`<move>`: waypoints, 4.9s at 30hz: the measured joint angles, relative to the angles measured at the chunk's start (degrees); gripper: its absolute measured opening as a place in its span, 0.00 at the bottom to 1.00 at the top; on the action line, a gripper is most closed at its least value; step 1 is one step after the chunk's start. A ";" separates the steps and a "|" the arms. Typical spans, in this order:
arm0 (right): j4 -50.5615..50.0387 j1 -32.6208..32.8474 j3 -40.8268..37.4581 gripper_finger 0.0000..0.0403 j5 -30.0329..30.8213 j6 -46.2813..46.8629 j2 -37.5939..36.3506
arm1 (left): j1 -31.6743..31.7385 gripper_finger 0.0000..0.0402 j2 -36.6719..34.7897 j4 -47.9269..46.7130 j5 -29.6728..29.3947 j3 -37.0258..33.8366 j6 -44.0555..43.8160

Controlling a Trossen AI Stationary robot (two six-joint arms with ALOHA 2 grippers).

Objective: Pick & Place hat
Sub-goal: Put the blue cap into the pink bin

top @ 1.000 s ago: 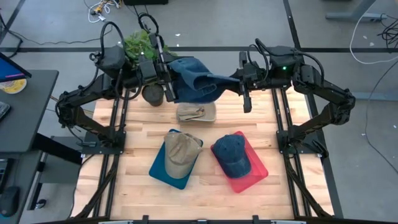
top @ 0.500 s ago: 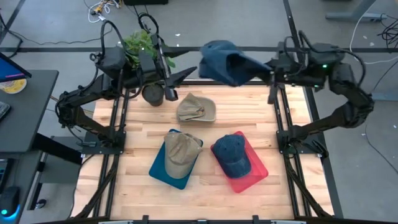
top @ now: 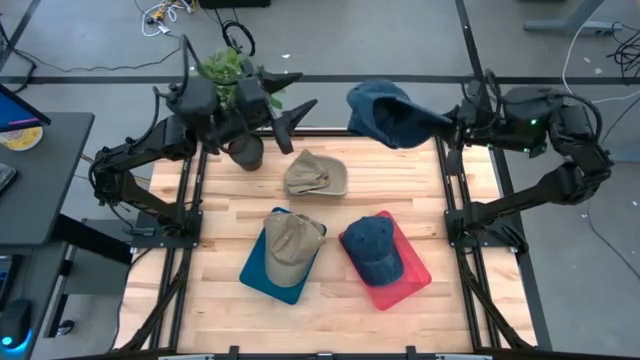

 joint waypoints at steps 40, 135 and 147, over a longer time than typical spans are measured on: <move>-11.63 37.98 -23.23 0.02 33.12 10.21 5.30 | -5.22 0.72 3.23 -27.01 1.58 -0.07 -33.46; -8.68 48.95 -51.08 0.03 19.96 39.04 23.44 | -16.61 0.72 2.33 -32.77 -4.63 -0.04 -44.95; -8.80 47.30 -51.12 0.03 21.36 30.22 24.08 | -16.98 0.72 2.30 -32.88 -4.57 -0.04 -45.34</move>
